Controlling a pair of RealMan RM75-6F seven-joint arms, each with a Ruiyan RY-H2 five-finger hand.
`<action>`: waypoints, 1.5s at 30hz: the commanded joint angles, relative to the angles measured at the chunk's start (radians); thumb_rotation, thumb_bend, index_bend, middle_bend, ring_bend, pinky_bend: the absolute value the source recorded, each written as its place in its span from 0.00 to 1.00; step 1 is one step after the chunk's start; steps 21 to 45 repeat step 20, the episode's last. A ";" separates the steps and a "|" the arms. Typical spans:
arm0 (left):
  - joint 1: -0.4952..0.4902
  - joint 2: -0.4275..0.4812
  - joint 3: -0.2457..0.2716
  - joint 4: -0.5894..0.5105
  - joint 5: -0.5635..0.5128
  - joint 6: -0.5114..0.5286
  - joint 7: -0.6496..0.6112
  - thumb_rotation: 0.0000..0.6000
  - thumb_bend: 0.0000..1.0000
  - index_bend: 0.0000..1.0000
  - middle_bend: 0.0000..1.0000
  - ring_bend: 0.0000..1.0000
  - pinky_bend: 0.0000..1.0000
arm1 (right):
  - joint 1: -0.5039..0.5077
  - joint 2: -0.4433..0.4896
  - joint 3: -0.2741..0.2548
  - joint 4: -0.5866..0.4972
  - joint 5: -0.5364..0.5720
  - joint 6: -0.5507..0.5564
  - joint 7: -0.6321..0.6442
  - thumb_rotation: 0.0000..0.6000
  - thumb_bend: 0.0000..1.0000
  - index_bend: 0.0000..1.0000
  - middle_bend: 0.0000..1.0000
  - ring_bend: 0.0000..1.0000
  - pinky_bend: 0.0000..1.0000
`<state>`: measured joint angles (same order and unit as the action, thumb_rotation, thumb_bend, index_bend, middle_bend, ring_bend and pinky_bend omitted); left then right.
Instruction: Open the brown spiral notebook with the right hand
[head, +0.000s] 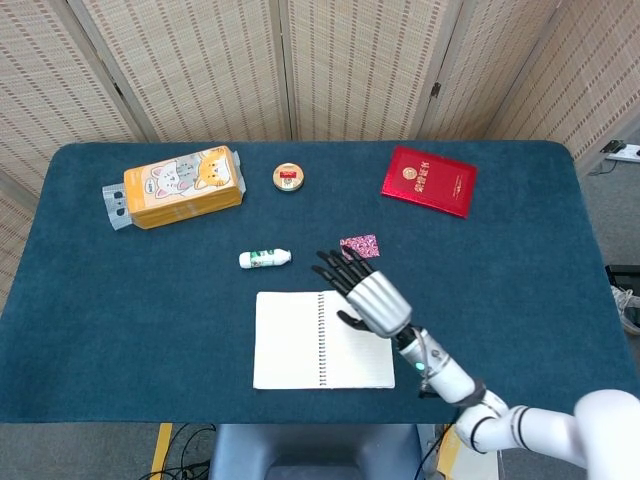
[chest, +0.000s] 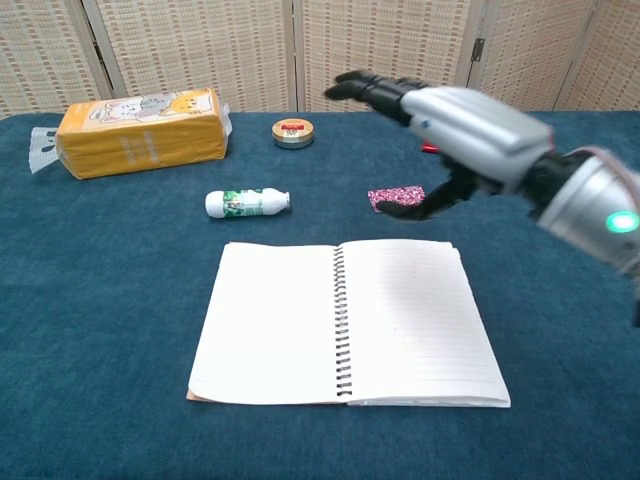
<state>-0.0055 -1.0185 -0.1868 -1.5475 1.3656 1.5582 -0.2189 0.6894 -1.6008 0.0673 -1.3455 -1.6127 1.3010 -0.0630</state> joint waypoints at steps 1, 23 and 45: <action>-0.020 -0.014 0.024 -0.020 0.033 -0.016 0.061 1.00 0.24 0.19 0.11 0.12 0.20 | -0.154 0.237 -0.048 -0.212 0.056 0.106 -0.166 1.00 0.32 0.00 0.00 0.00 0.00; -0.043 -0.047 0.084 -0.061 0.107 -0.026 0.193 1.00 0.24 0.19 0.11 0.12 0.20 | -0.471 0.413 -0.119 -0.262 0.159 0.269 -0.089 1.00 0.41 0.00 0.00 0.00 0.00; -0.043 -0.047 0.084 -0.061 0.107 -0.026 0.193 1.00 0.24 0.19 0.11 0.12 0.20 | -0.471 0.413 -0.119 -0.262 0.159 0.269 -0.089 1.00 0.41 0.00 0.00 0.00 0.00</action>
